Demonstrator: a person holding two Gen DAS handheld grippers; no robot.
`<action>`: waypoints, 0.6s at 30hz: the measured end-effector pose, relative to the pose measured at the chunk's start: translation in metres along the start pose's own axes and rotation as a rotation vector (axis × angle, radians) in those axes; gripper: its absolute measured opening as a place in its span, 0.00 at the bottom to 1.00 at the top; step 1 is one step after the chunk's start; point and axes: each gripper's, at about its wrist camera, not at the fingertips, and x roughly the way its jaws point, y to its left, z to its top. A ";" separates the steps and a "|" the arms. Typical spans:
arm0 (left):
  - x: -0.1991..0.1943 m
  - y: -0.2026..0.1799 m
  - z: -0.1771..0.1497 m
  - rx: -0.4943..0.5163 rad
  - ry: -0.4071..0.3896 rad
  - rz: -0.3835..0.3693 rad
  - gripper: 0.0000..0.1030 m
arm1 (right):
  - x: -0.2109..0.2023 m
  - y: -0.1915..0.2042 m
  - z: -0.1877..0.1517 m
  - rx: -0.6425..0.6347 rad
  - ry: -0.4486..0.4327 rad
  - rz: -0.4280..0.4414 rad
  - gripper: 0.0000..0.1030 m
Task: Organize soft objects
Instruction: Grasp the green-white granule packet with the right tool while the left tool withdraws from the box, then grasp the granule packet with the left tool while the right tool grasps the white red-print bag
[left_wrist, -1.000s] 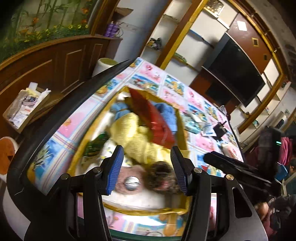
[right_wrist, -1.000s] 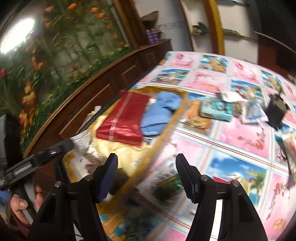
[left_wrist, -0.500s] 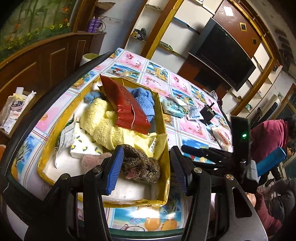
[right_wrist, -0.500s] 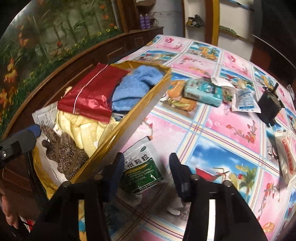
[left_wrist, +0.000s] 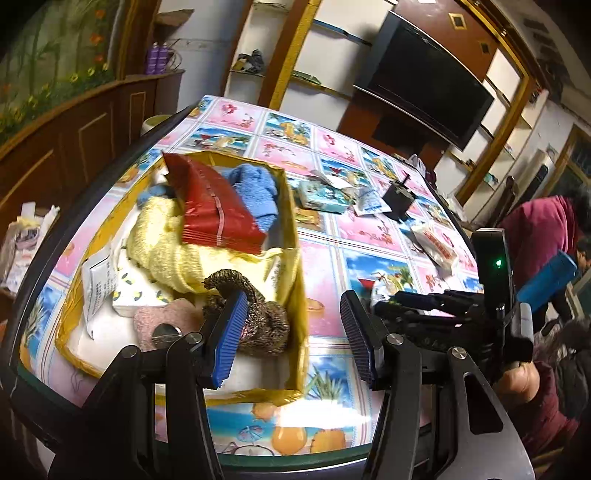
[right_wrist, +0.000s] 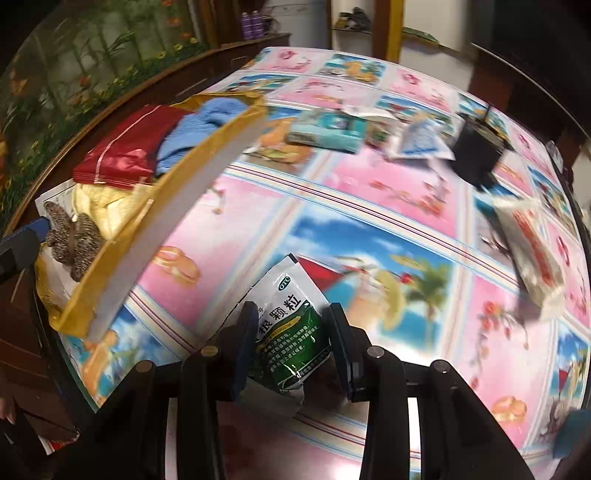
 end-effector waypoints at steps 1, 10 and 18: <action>0.000 -0.003 0.000 0.010 -0.001 -0.001 0.51 | -0.002 -0.007 -0.003 0.013 -0.003 -0.008 0.37; 0.011 -0.059 -0.007 0.167 0.030 -0.023 0.51 | -0.014 -0.042 -0.022 0.081 -0.018 -0.006 0.41; 0.037 -0.107 -0.021 0.292 0.116 -0.078 0.51 | -0.037 -0.085 -0.025 0.259 -0.100 0.104 0.43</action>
